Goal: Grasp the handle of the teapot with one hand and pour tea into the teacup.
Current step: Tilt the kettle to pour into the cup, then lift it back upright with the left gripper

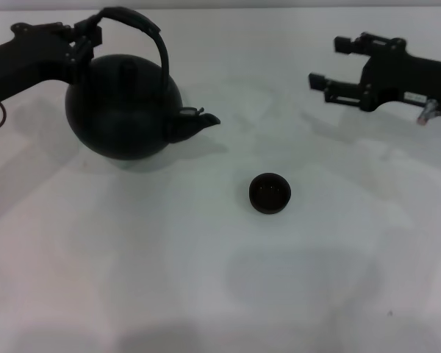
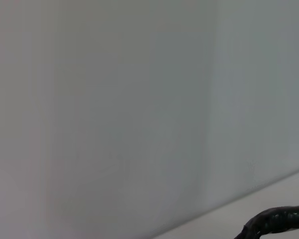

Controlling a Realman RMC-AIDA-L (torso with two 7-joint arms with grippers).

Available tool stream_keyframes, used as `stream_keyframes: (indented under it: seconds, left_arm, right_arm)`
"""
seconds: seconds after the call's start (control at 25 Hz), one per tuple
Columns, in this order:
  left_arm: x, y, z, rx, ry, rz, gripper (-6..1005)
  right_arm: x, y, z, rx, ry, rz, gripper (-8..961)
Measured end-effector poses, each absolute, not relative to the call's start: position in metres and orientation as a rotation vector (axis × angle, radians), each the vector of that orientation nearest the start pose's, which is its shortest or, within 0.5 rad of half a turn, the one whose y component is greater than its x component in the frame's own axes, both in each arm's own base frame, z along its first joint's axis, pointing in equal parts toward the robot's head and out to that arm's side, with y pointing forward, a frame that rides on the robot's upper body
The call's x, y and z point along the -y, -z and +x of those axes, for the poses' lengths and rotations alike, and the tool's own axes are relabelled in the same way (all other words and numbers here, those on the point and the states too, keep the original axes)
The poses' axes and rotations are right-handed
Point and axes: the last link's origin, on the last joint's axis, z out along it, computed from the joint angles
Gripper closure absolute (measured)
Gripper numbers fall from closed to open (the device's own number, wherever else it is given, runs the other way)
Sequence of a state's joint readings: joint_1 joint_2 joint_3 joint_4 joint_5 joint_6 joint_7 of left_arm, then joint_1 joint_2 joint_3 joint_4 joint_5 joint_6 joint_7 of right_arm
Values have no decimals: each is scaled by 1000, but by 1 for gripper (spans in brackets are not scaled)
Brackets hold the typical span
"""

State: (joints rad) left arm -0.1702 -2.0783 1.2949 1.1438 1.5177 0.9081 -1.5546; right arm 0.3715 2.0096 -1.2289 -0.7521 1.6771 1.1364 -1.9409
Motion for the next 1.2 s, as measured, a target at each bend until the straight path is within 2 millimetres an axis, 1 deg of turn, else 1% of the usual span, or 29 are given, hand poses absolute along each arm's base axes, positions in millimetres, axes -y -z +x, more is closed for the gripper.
stream_keyframes:
  seconds: [0.12, 0.4, 0.56, 0.72, 0.96, 1.2]
  left_arm:
    - [-344, -25, -252, 642, 536, -2261, 873]
    - [-347, -19, -239, 638, 423, -2285, 873]
    - [-350, -13, -229, 616, 351, -2296, 873]
    - [-353, -6, -217, 613, 268, -2308, 872]
    - [-352, 6, -194, 530, 185, -2339, 872]
    - [-348, 11, -174, 438, 126, -2346, 873]
  right_arm:
    - [-348, -9, 275, -400, -595, -2454, 164]
    - [-345, -29, 290, -460, -670, -2359, 164]
    - [-344, -34, 294, -473, -690, -2327, 165]
    - [-344, -38, 294, -463, -709, -2303, 165]
    - [-344, -46, 300, -469, -717, -2255, 165]
    - [-343, -53, 304, -469, -719, -2227, 165]
